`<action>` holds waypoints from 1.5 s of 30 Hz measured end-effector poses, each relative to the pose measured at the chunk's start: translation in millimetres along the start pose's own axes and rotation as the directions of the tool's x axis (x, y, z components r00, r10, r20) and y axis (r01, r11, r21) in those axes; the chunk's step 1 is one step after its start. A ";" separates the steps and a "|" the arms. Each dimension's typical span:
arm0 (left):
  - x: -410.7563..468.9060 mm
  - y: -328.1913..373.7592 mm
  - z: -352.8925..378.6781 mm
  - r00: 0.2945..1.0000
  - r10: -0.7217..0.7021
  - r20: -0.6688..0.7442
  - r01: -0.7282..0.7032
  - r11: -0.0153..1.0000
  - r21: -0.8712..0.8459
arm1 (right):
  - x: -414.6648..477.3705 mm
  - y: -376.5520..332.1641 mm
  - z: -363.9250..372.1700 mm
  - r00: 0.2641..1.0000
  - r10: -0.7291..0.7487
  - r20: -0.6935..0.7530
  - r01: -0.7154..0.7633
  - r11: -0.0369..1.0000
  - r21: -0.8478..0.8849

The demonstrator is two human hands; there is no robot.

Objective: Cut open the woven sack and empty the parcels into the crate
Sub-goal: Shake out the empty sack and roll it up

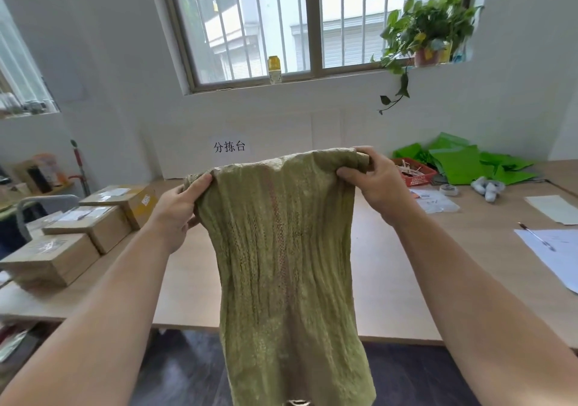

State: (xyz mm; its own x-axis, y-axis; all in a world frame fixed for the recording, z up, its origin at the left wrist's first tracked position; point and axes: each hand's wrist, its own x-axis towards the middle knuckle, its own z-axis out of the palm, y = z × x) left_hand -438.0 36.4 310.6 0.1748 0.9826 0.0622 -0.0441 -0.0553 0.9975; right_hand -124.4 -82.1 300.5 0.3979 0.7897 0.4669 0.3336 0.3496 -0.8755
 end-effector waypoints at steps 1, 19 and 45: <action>-2.1 0.9 -0.6 0.999 -0.003 0.044 0.004 1.000 -0.011 | -0.3 0.3 1.0 1.000 0.017 0.003 -0.017 1.000 0.026; -3.7 0.5 1.9 0.988 0.088 0.129 -0.073 0.990 -0.118 | -3.2 0.8 5.1 0.991 0.042 0.124 -0.058 0.989 0.135; -9.2 0.9 6.9 0.988 0.153 0.021 -0.154 0.982 0.109 | 2.9 -4.7 -5.2 0.982 0.154 0.107 -0.183 0.910 0.373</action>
State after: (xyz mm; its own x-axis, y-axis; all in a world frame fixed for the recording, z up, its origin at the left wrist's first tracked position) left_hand -432.9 26.1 311.1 0.1864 0.9587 0.2149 0.0374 -0.2255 0.9735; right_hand -120.3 -84.1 306.6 0.3510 0.8834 0.3106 -0.0878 0.3612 -0.9283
